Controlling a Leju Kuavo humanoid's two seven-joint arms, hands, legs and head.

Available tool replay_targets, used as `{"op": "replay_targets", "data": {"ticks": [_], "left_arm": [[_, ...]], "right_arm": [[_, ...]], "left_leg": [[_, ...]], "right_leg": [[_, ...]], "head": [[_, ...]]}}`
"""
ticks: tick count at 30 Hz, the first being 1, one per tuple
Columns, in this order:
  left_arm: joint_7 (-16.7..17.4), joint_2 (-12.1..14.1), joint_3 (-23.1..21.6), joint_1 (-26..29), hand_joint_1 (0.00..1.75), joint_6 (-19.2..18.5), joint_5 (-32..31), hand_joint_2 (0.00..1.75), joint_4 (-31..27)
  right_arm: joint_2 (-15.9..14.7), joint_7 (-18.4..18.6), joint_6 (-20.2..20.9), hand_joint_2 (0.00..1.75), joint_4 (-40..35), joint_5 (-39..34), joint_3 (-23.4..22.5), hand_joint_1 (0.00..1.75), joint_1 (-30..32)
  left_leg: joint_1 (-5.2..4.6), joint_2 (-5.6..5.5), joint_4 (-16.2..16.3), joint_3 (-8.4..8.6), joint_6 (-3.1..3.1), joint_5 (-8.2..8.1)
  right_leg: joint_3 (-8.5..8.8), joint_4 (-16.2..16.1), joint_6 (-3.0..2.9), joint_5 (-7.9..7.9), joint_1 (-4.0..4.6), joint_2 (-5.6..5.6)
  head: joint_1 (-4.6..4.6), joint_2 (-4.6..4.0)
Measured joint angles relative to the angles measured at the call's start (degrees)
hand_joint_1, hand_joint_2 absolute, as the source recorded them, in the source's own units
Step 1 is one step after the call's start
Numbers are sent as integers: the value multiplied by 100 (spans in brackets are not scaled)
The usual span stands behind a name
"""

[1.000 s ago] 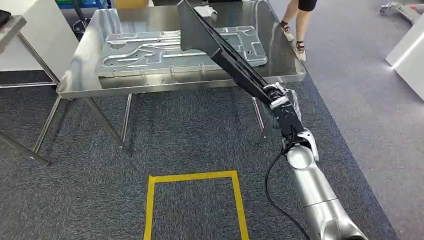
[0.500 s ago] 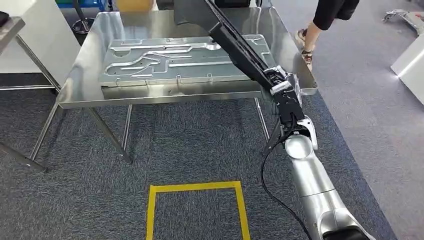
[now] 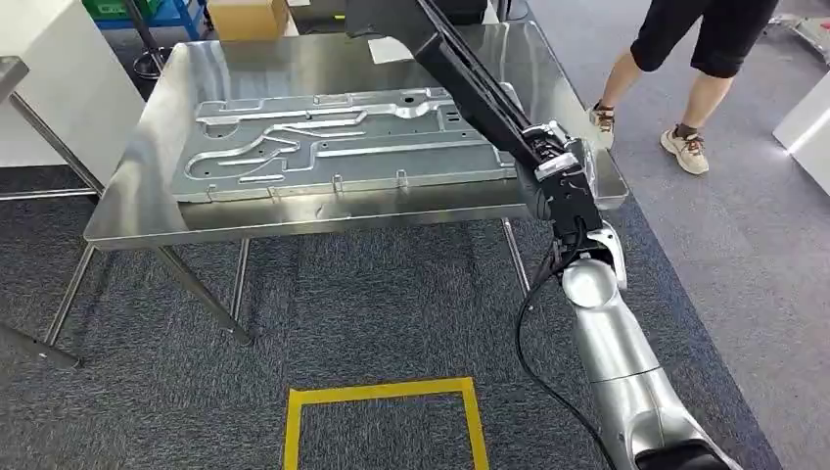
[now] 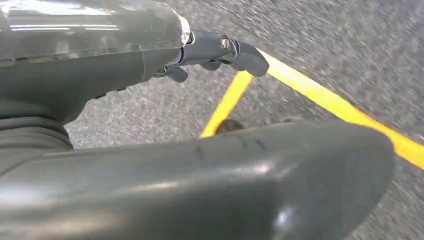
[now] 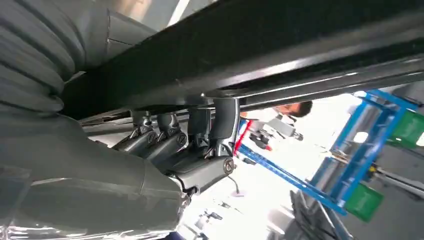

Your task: Take the parts from the cabinet and place them on the table.

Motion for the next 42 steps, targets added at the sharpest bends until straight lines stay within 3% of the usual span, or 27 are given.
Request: {"op": "replay_targets", "data": {"ticks": [1, 5, 6, 7, 9, 10, 11, 12, 13, 15, 18, 19, 21, 22, 24, 25, 26, 27, 28, 30, 32, 34, 36, 37, 40, 41, 42], "left_arm": [[7, 6, 0, -12, 0, -31, -4, 0, 0], [-7, 4, -2, -30, 0, -129, -42, 0, 0], [-4, 4, -2, -30, 0, -164, -48, 0, 0], [-2, 11, -2, -33, 0, -202, -48, 0, 0], [0, 17, -2, -30, 0, -287, -48, 0, 0], [0, 20, -2, -21, 0, -344, -48, 0, 0], [0, 24, -4, -13, 0, -370, -48, 0, 0], [0, 24, -9, -9, 0, -400, -48, 0, 0], [-4, 24, -9, -14, 0, -422, -48, 0, 0], [-20, 22, -13, -3, 0, -457, -48, 0, 0], [-22, 33, -17, -35, 0, -483, -66, 0, 0], [-28, 39, -17, -32, 0, -505, -68, 0, 0], [-39, 59, -20, -26, 0, -527, -85, 0, 0], [-44, 61, -20, -41, 0, -538, -89, 0, 0], [-61, 72, -22, -59, 0, -542, -101, 0, 0], [-63, 76, -24, -54, 0, -545, -101, 0, 0], [-66, 83, -33, -44, 0, -551, -107, 0, 0], [-66, 83, -48, -42, 0, -558, -111, 0, 0], [-57, 87, -66, -41, 0, -560, -122, 0, 0], [-24, 100, -94, -15, 0, -558, -136, 0, 2], [9, 116, -144, -42, 0, -547, -136, 0, 2], [13, 114, -162, -46, 0, -538, -116, 0, 2], [-4, 111, -175, -65, 0, -534, -96, 0, 2], [-9, 114, -194, -74, 0, -519, -85, 0, 2], [-18, 118, -221, -100, 0, -424, -46, 0, 2], [-24, 116, -234, -101, 0, -431, -39, 0, 2], [-31, 116, -251, -97, 0, -442, -37, 0, 2]], "right_arm": [[0, 2, -4, 175, -24, -27, 0, 175, -32], [-83, 33, -7, 175, -149, -61, -4, 175, -58], [-125, 31, -4, 175, -173, -61, -9, 175, -54], [-175, 35, 11, 175, -199, -55, -13, 175, -40], [-276, 99, 94, 175, -207, -42, -28, 175, 64], [-337, 127, 168, 175, -218, -29, -35, 175, 171], [-383, 136, 221, 175, -243, -9, -39, 175, 274], [-426, 134, 260, 175, -286, 0, -57, 175, 380], [-455, 131, 295, 175, -343, -2, -85, 175, 468], [-502, 120, 343, 175, -424, -35, -168, 175, 582], [-577, 125, 389, 175, -549, -66, -300, 175, 786], [-601, 101, 433, 175, -600, -74, -339, 175, 837], [-629, 76, 461, 175, -668, -96, -411, 175, 914], [-638, 74, 476, 175, -690, -111, -450, 175, 937], [-643, 74, 503, 175, -717, -142, -505, 175, 1018], [-643, 74, 518, 175, -726, -147, -522, 175, 1067], [-643, 74, 525, 175, -730, -149, -553, 175, 1122], [-643, 76, 524, 175, -739, -147, -582, 175, 1168], [-640, 83, 525, 175, -758, -142, -618, 175, 1205], [-638, 85, 562, 175, -795, -83, -682, 175, 1232], [-623, 89, 672, 175, -841, 6, -774, 175, 1243], [-603, 79, 756, 175, -883, 98, -813, 175, 1261], [-581, 87, 782, 175, -918, 162, -842, 175, 1240], [-573, 83, 796, 175, -916, 162, -846, 175, 1202], [-546, 65, 892, 175, -896, 256, -844, 175, 1155], [-535, 41, 936, 175, -876, 350, -824, 175, 1151], [-533, 24, 949, 175, -861, 409, -802, 175, 1146]], "left_leg": [[0, 1, 37, 47, 20, -156], [28, -13, -65, 209, 146, -158], [18, -12, -88, 296, 201, -207], [18, -17, -93, 340, 219, -254], [9, -34, -92, 456, 230, -369], [7, -51, -92, 541, 228, -439], [5, -66, -92, 633, 226, -506], [1, -74, -92, 737, 226, -582], [-9, -79, -92, 845, 223, -658], [-33, -74, -86, 988, 194, -799], [-39, -105, -53, 1084, 84, -861], [-49, -106, -4, 1076, 47, -812], [-35, -65, 508, 832, -3, -759], [-23, -49, 868, 597, -32, -842], [15, -29, 1550, 69, -106, -1291], [26, -18, 1697, -96, -120, -1468], [39, -13, 1645, -167, -119, -1493], [49, -13, 1406, -142, -116, -1356], [56, -10, 964, -37, -107, -1049], [56, -7, 87, 149, -81, -162], [12, -9, -10, 154, -7, -241], [12, -8, -64, 186, 83, -230], [31, -16, -108, 360, 142, -241], [26, -14, -108, 393, 178, -268], [17, -24, -97, 460, 218, -356], [16, -30, -91, 499, 224, -401], [17, -43, -78, 548, 219, -451]], "right_leg": [[-21, -45, 45, -43, 3, 18], [-22, 167, 166, 24, -11, 7], [-248, 600, 206, 59, -24, -9], [-517, 987, 220, -38, -26, -9], [-1027, 1581, 255, -451, -34, -10], [-1210, 1674, 270, -621, -35, -11], [-1275, 1574, 270, -624, -34, -11], [-1252, 1298, 260, -472, -33, -11], [-1166, 873, 230, -153, -30, -12], [-1051, 66, 119, 863, 22, -40], [-964, 17, 25, 807, 52, -4], [-900, 10, -18, 772, 38, -5], [-732, -50, -83, 706, 0, -2], [-694, -50, -113, 660, -2, -4], [-602, -50, -118, 558, 0, -2], [-540, -50, -117, 504, -1, 4], [-458, -50, -110, 443, -6, 10], [-374, -49, -94, 381, -10, 19], [-274, -49, -76, 311, -15, 21], [-168, -50, -30, 184, -19, 18], [-133, -43, 61, 89, 3, 40], [-59, -18, 129, 128, 5, 40], [-120, 231, 182, 80, -40, 16], [-328, 589, 191, -4, -35, 10], [-1089, 1619, 265, -532, -52, 4], [-1197, 1628, 307, -474, -72, 1], [-1191, 1420, 340, -219, -102, -3]], "head": [[0, 0], [-2, 2], [0, 0], [0, 0], [0, 0], [0, 0], [0, 0], [0, 0], [0, 0], [-6, 0], [4, 0], [2, 0], [0, 0], [0, 0], [0, 0], [0, 0], [0, 0], [-2, 0], [0, 0], [0, 0], [0, 0], [2, 0], [7, 0], [4, 2], [7, 0], [7, 0], [7, 0]]}}
